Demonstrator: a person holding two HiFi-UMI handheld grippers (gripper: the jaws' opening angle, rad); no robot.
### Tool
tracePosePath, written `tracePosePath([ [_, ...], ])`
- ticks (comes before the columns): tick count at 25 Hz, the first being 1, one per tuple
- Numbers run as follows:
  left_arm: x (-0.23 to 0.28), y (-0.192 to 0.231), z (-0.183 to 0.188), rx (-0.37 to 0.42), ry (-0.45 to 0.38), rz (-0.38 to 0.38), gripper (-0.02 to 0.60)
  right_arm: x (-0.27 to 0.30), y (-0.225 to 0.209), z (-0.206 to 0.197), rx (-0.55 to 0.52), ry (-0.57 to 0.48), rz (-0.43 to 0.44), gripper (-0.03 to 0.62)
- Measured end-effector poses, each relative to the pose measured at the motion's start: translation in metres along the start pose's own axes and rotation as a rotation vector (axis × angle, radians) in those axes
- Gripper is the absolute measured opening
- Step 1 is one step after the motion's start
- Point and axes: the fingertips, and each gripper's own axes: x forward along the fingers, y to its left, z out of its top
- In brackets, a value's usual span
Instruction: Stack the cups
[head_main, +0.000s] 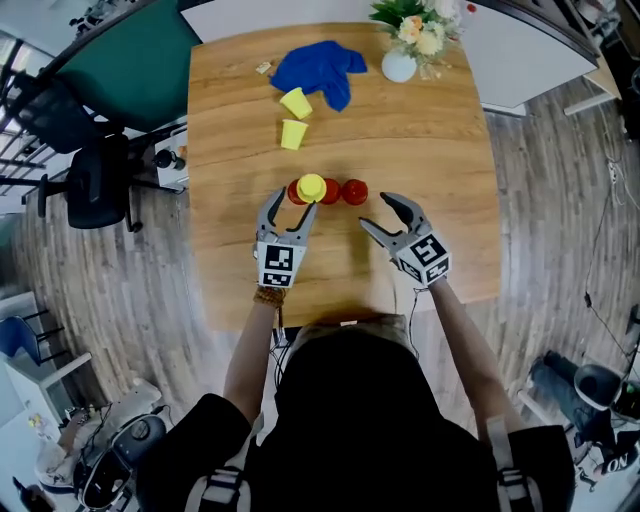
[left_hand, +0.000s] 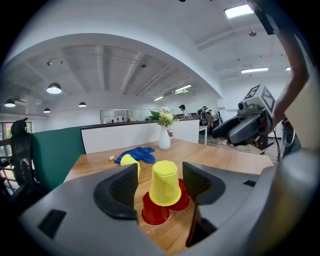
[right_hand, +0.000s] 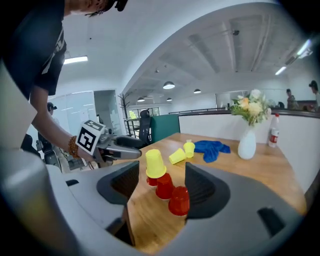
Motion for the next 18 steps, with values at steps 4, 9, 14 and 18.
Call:
tracePosePath([
  [4,-0.01,-0.002,0.001,-0.039,-0.017,0.009,0.284,0.025,-0.04,0.027,-0.078,-0.01,-0.007,0.295],
  [9,-0.016,-0.017,-0.001,-0.049,-0.014,-0.015,0.284,0.074,-0.085,0.051,-0.17,0.008,0.008,0.295],
  [14,-0.019,-0.023,0.004,-0.059,-0.019,-0.029,0.284,0.126,-0.119,0.073,-0.158,0.002,-0.002,0.295],
  [18,-0.019,-0.022,0.006,-0.076,-0.024,-0.02,0.285,0.17,-0.133,0.08,-0.144,0.027,0.0,0.295],
])
